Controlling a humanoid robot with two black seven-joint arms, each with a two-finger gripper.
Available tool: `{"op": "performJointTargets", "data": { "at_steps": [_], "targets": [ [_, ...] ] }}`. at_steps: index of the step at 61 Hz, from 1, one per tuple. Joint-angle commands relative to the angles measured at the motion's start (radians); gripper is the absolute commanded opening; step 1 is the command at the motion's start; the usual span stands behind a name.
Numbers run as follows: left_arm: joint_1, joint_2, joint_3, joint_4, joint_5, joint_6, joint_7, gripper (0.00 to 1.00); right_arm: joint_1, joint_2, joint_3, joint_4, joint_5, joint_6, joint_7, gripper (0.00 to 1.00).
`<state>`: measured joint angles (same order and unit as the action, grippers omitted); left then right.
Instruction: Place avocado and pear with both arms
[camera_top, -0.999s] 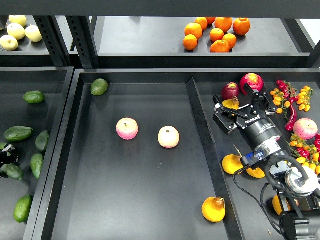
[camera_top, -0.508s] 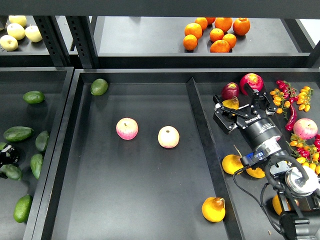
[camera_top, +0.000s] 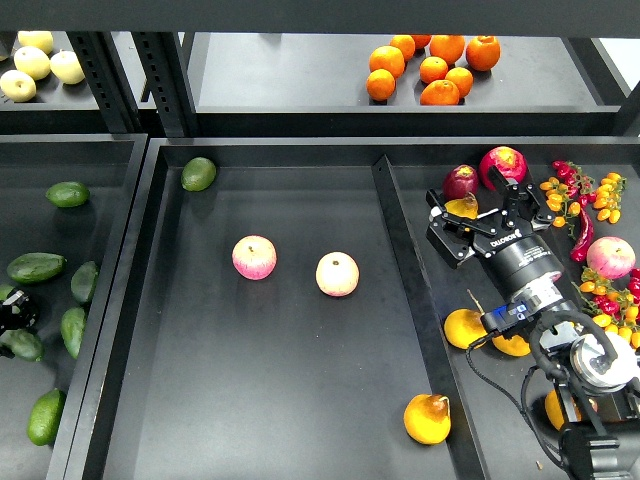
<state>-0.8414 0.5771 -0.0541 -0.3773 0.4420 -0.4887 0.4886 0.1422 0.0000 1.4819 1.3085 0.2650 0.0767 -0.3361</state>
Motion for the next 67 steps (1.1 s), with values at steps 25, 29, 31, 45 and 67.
{"op": "performJointTargets", "data": {
  "at_steps": [25,29,31,45,67],
  "targets": [
    [-0.056,0.035,-0.033,-0.005,-0.002,0.0,0.0,0.99,0.0,0.0,0.0,0.0,-0.001,0.011,-0.004,1.0],
    [-0.076,0.041,-0.05,-0.002,0.001,0.0,0.0,0.99,-0.001,0.0,0.0,0.0,-0.001,0.014,-0.004,1.0],
    [-0.085,0.043,-0.055,0.003,0.001,0.0,0.0,0.99,-0.001,0.0,0.0,0.0,0.0,0.015,-0.006,1.0],
    [-0.165,0.066,-0.088,-0.025,-0.002,0.0,0.0,0.99,-0.004,0.0,0.0,0.0,0.0,0.015,-0.008,1.0],
    [-0.168,-0.155,-0.576,-0.035,-0.103,0.0,0.0,0.99,-0.038,0.0,-0.003,-0.002,0.002,0.029,-0.012,1.0]
  ]
}}
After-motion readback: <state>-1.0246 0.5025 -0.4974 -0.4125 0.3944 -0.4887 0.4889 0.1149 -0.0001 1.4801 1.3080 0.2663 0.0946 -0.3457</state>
